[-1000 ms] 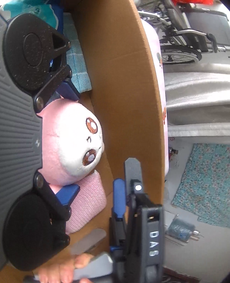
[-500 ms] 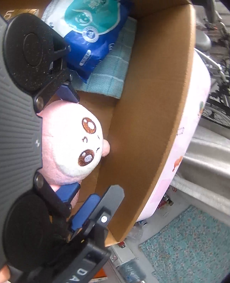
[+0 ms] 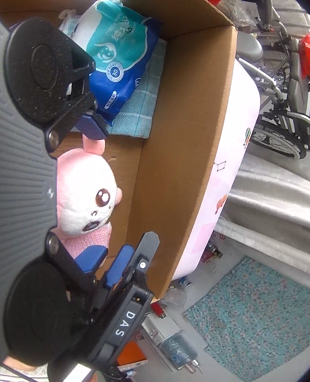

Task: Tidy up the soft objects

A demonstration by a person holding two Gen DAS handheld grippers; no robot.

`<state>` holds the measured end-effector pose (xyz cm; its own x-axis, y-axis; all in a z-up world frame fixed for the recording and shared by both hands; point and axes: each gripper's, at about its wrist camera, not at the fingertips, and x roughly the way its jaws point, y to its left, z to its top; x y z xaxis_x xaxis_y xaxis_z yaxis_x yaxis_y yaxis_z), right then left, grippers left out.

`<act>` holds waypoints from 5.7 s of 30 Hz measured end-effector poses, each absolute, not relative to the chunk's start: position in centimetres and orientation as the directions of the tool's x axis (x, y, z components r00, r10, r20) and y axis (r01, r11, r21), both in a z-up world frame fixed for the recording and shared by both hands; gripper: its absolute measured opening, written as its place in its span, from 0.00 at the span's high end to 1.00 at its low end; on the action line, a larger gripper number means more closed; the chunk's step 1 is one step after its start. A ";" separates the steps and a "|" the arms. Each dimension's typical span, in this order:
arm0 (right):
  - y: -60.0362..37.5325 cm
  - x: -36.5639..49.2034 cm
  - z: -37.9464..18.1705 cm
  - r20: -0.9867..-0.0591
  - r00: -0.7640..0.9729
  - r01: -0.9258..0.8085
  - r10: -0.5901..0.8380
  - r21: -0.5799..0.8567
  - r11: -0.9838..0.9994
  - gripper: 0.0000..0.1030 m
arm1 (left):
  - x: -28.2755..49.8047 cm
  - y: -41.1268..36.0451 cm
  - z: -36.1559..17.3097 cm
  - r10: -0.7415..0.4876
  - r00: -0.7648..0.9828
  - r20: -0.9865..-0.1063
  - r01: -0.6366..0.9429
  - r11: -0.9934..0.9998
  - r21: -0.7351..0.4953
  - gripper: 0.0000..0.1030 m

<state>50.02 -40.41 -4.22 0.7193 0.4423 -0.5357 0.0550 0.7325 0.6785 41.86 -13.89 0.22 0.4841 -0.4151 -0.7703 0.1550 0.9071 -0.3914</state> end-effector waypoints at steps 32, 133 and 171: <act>-40.4 50.2 -4.2 -0.542 0.712 0.057 0.447 0.679 0.732 0.44 | 43.3 -17.9 -2.0 -0.311 0.506 -0.804 0.165 0.950 -0.264 0.14; -37.8 48.6 -3.3 -0.675 0.711 0.096 0.194 0.367 0.925 0.38 | 37.6 -8.1 1.3 -0.002 0.637 -0.771 0.073 0.996 0.058 0.09; -42.3 22.9 16.2 -0.522 0.846 -0.058 0.109 0.114 0.992 0.36 | 19.0 -11.4 10.2 -0.169 0.902 -0.396 0.221 0.971 0.089 0.04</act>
